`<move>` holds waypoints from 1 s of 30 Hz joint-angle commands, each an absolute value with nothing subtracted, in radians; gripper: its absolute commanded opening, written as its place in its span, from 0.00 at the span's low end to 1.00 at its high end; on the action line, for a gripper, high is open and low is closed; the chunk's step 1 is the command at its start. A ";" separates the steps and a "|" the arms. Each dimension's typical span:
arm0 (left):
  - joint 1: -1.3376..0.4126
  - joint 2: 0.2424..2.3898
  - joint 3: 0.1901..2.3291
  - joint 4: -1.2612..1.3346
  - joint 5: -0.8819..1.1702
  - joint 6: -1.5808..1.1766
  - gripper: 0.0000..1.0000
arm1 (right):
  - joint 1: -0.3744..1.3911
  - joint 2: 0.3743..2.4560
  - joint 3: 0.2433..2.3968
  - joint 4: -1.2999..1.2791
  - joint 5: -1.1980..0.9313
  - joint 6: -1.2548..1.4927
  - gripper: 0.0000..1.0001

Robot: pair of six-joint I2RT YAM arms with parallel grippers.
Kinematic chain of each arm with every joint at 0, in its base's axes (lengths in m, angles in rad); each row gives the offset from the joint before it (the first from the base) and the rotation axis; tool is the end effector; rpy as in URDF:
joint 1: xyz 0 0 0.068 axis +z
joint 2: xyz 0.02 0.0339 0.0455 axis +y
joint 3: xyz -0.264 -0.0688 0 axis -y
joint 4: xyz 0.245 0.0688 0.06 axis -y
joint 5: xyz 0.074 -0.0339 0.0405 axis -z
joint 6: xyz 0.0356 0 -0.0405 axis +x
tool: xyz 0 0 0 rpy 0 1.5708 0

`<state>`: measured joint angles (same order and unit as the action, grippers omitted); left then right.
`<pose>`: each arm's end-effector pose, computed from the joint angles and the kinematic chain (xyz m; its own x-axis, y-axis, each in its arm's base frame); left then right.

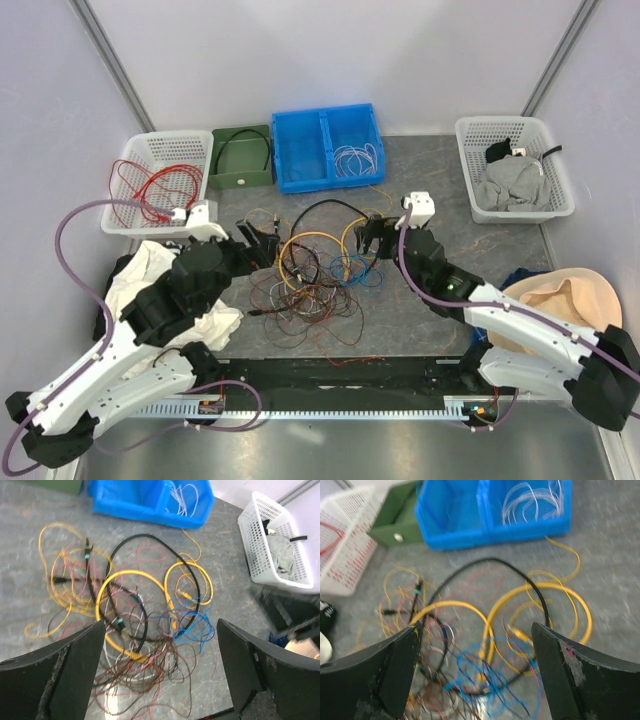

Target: Untangle the cables

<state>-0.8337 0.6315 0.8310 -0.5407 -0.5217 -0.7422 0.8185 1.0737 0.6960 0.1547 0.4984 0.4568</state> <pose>0.1032 -0.0873 0.3416 -0.3863 -0.4463 -0.8072 0.0884 0.8532 -0.5140 0.1809 0.1684 0.2877 -0.2780 0.2699 -0.9219 -0.2230 0.9153 0.3353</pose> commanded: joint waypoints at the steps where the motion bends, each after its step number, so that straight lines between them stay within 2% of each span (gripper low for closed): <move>1: -0.836 0.785 0.913 -0.492 -0.483 -0.614 1.00 | 0.842 0.979 0.628 0.049 0.532 0.523 0.98; 8: -0.836 0.896 0.873 -0.401 -0.402 -0.703 1.00 | 0.845 0.878 0.565 -0.049 0.548 0.574 0.98; 15: -0.836 0.911 0.824 -0.325 -0.377 -0.848 1.00 | 0.845 0.772 0.548 -0.159 0.606 0.660 0.98; 20: -0.836 0.897 0.822 -0.330 -0.263 -0.729 1.00 | 0.845 0.678 0.503 -0.150 0.600 0.647 0.98; 26: -0.834 0.861 0.773 -0.353 -0.293 -0.770 1.00 | 0.844 0.611 0.454 -0.097 0.649 0.623 0.98; 30: -0.834 0.867 0.739 -0.302 -0.284 -0.781 1.00 | 0.844 0.655 0.428 -0.071 0.660 0.637 0.98</move>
